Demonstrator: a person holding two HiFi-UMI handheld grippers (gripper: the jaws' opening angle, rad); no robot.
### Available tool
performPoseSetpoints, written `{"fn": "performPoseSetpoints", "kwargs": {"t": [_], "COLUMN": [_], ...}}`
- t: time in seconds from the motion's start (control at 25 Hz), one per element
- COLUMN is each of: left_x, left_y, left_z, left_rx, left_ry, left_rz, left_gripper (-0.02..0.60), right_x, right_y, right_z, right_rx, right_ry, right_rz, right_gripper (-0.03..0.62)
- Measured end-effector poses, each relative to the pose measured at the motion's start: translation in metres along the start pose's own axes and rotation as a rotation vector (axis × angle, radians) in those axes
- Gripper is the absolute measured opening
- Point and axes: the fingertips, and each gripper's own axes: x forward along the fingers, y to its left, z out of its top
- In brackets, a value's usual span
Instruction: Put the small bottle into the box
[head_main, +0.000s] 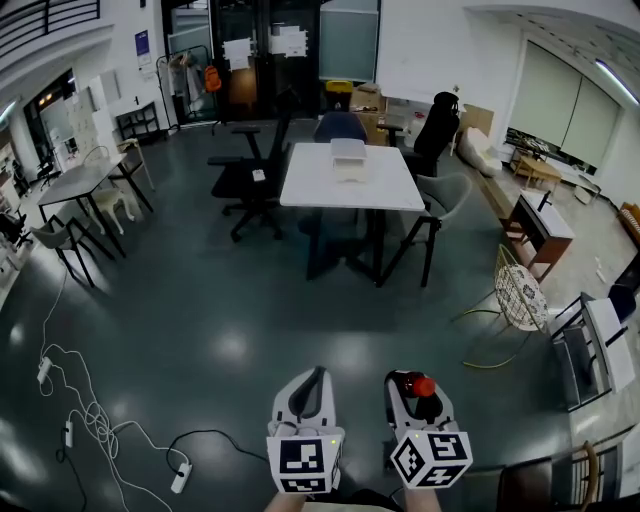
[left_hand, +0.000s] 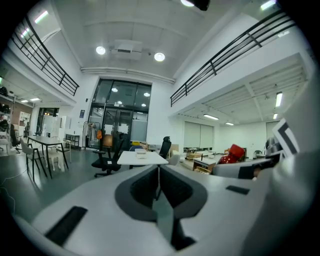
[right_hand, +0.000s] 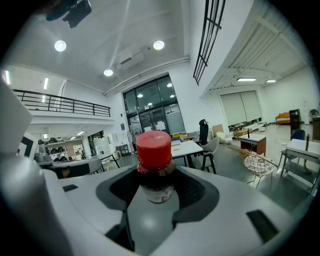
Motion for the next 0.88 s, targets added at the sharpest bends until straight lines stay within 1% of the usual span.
{"fn": "performPoseSetpoints", "kwargs": {"t": [0.16,0.48,0.68,0.88], "left_x": [0.010,0.046,0.081,0.133], "left_y": [0.010,0.032,0.054,0.078], "left_z": [0.001,0.000,0.002,0.008], "left_rx": [0.018,0.004,0.011,0.006], "left_ry": [-0.001,0.013,0.017,0.022], "left_rz": [-0.011,0.021,0.050,0.100], "left_gripper": [0.023,0.023,0.023,0.023], "right_x": [0.014,0.057,0.105,0.166], "right_y": [0.003,-0.002,-0.006,-0.016], "right_z": [0.001,0.005,0.011,0.029], "right_rx": [0.001,-0.012,-0.004,-0.011], "right_ry": [0.003,0.034,0.046,0.044], "right_rz": [-0.007,0.010,0.038,0.075], "right_gripper": [0.230,0.230,0.230,0.230]}}
